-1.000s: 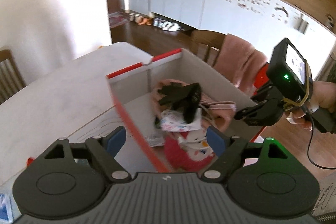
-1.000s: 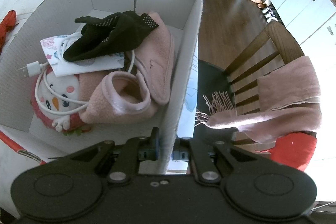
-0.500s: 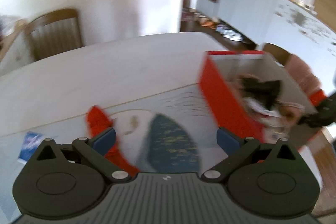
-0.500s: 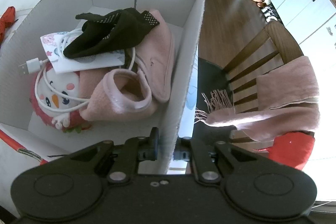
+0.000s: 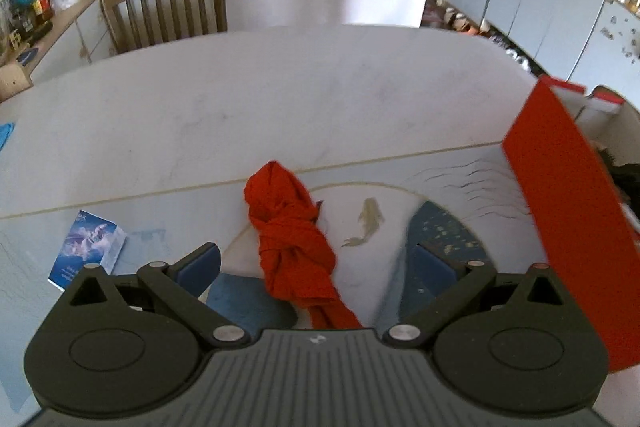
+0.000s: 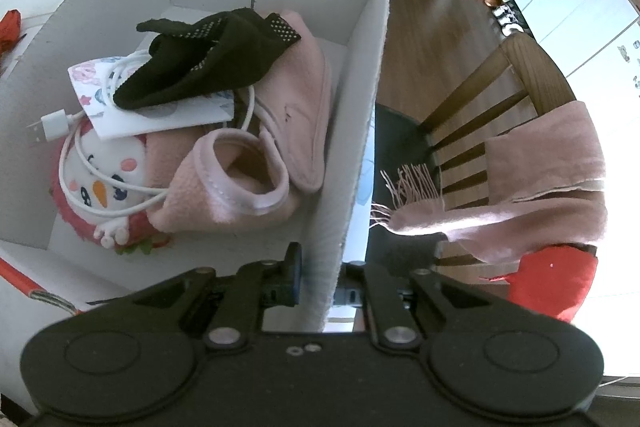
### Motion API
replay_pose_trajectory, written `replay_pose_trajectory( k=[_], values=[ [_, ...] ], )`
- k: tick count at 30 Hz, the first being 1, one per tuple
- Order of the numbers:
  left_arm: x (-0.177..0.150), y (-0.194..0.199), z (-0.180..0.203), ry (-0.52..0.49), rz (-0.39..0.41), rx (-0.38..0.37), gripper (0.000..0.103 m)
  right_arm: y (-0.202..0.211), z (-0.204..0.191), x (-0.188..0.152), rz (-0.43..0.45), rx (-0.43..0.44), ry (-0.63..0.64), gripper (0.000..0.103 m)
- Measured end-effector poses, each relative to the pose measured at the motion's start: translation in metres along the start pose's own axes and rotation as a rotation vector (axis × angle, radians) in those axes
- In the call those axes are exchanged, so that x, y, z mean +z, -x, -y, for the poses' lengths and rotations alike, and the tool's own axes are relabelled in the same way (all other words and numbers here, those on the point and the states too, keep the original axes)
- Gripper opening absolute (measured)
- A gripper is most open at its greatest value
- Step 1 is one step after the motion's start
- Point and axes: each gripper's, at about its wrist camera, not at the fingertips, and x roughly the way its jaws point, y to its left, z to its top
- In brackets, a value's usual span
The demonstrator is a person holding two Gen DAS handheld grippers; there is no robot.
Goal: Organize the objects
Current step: 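Move the open left gripper back over the red cloth on the table, then grasp the red cloth with the left gripper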
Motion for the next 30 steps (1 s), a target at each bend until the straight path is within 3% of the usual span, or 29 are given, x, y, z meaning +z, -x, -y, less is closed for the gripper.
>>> replay_pose_trajectory(
  k=[7, 17, 19, 21, 27, 30],
  values=[
    [0.001, -0.033, -0.007, 0.017, -0.022, 0.067, 0.103, -0.004, 0.0, -0.001, -0.012, -0.009, -0.004, 0.011],
    [-0.001, -0.051, -0.011, 0.033, -0.049, 0.086, 0.101, -0.01, -0.004, -0.001, -0.026, -0.011, -0.003, 0.011],
    [-0.002, -0.052, -0.011, 0.033, -0.051, 0.08, 0.094, -0.01, -0.004, -0.001, -0.026, -0.012, -0.003, 0.011],
    [-0.002, -0.053, -0.011, 0.033, -0.06, 0.073, 0.075, -0.01, -0.005, -0.001, -0.026, -0.012, -0.004, 0.011],
    [-0.004, -0.048, -0.01, 0.044, -0.061, 0.038, 0.047, -0.01, -0.005, -0.001, -0.027, -0.014, -0.011, 0.011],
    [-0.004, -0.043, -0.007, 0.022, -0.067, 0.04, 0.042, -0.011, -0.006, -0.002, -0.025, -0.015, -0.01, 0.01]
  ],
)
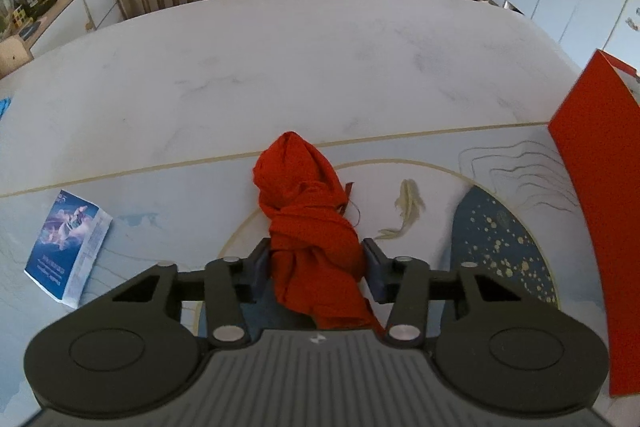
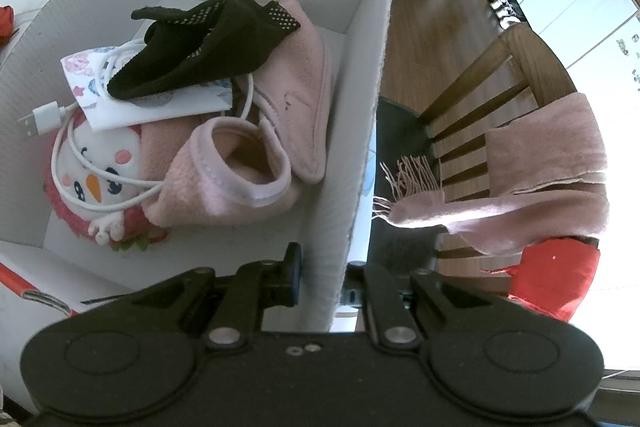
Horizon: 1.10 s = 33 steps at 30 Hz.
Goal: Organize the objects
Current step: 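Grasp the red cloth with the left gripper, then carry the red cloth with the left gripper into the box and release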
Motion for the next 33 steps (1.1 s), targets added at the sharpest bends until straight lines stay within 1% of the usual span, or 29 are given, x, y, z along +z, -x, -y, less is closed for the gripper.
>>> replay_pose_trajectory(
  k=[6, 13, 18, 25, 29, 33],
  values=[
    [-0.003, 0.015, 0.006, -0.022, 0.007, -0.007, 0.037, 0.0, 0.003, 0.0, 0.005, 0.011, -0.016, 0.009],
    [-0.003, 0.051, 0.015, -0.025, 0.042, -0.065, 0.036, 0.001, 0.004, -0.002, 0.017, 0.023, -0.014, 0.009],
    [-0.002, 0.081, 0.025, -0.023, 0.063, -0.138, 0.036, 0.001, 0.003, -0.003, 0.021, 0.026, -0.009, 0.008],
    [0.0, 0.115, 0.046, -0.033, 0.088, -0.215, 0.035, 0.002, 0.001, -0.003, 0.024, 0.026, 0.01, 0.008],
    [0.006, 0.136, 0.061, -0.015, 0.127, -0.295, 0.035, 0.003, 0.001, -0.004, 0.03, 0.028, 0.017, 0.008],
    [0.017, 0.158, 0.086, -0.07, 0.159, -0.352, 0.035, 0.003, 0.001, -0.004, 0.034, 0.032, 0.022, 0.008]
  ],
)
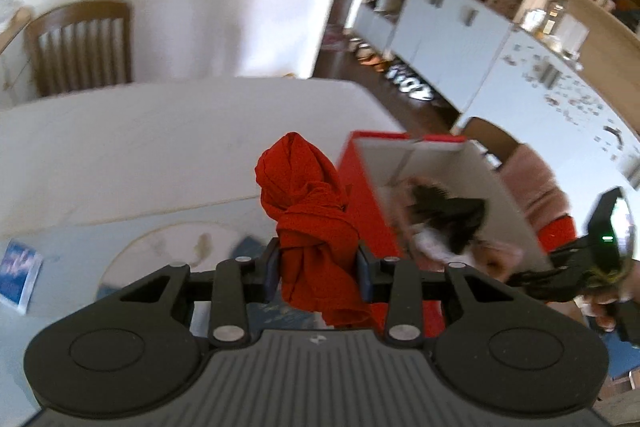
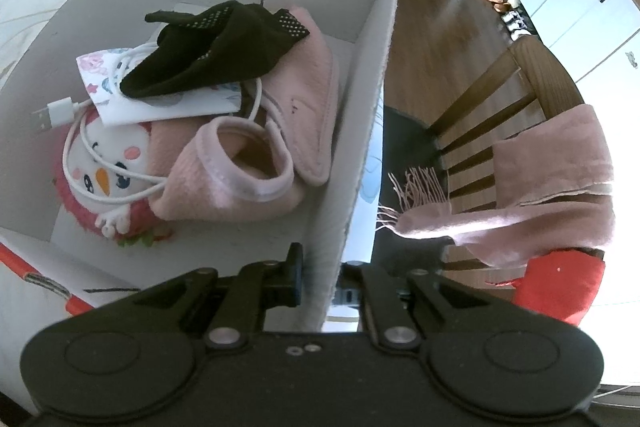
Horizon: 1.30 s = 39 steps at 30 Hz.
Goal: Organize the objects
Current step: 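Carry the red cloth with the left gripper into the box and release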
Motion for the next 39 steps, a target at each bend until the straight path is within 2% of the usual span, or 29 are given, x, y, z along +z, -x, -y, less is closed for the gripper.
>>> replay_pose_trajectory(
  k=[9, 18, 23, 27, 32, 39],
  values=[
    [0.028, -0.002, 0.066, -0.143, 0.016, -0.081, 0.035, 0.003, 0.001, 0.0, 0.008, 0.016, -0.002, 0.007],
    [0.05, -0.041, 0.131, -0.268, -0.019, -0.124, 0.035, 0.008, 0.001, 0.001, 0.023, 0.027, -0.002, 0.006],
    [0.049, -0.073, 0.156, -0.322, -0.061, -0.104, 0.035, 0.008, 0.003, 0.0, 0.028, 0.035, -0.01, 0.006],
    [0.044, -0.104, 0.171, -0.396, -0.102, -0.039, 0.035, 0.009, 0.002, 0.0, 0.03, 0.037, -0.01, 0.006],
    [0.029, -0.129, 0.178, -0.475, -0.157, 0.029, 0.036, 0.009, 0.003, 0.001, 0.034, 0.043, -0.015, 0.006],
    [0.019, -0.149, 0.17, -0.484, -0.219, 0.064, 0.037, 0.01, 0.004, 0.0, 0.039, 0.05, -0.021, 0.006]
  ],
)
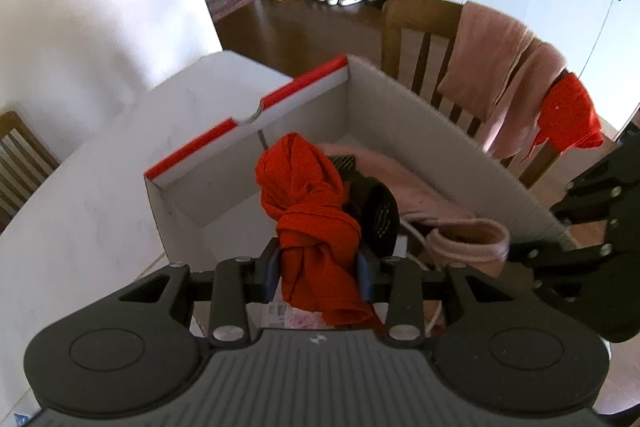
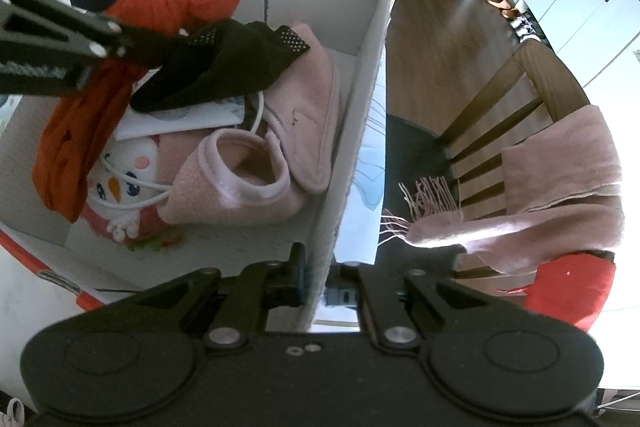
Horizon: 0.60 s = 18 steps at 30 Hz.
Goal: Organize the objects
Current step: 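Carry the red cloth with the left gripper into the box and release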
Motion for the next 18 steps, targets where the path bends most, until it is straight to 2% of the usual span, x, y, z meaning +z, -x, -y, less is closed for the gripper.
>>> replay_pose_trajectory(
  k=[7, 12, 15, 18],
  values=[
    [-0.006, -0.01, -0.007, 0.036, -0.03, -0.021, 0.041, -0.001, 0.0, 0.0, 0.0, -0.003, 0.001, 0.006],
    [-0.01, -0.009, -0.007, 0.042, -0.018, -0.038, 0.066, -0.001, -0.001, -0.001, 0.0, -0.003, 0.001, 0.006],
    [-0.012, -0.004, -0.007, 0.044, 0.001, -0.047, 0.072, -0.001, 0.0, -0.001, 0.0, -0.004, 0.0, 0.006],
    [-0.015, 0.0, -0.008, 0.048, 0.011, -0.046, 0.073, 0.0, -0.001, -0.001, -0.001, -0.006, -0.003, 0.006]
  ],
)
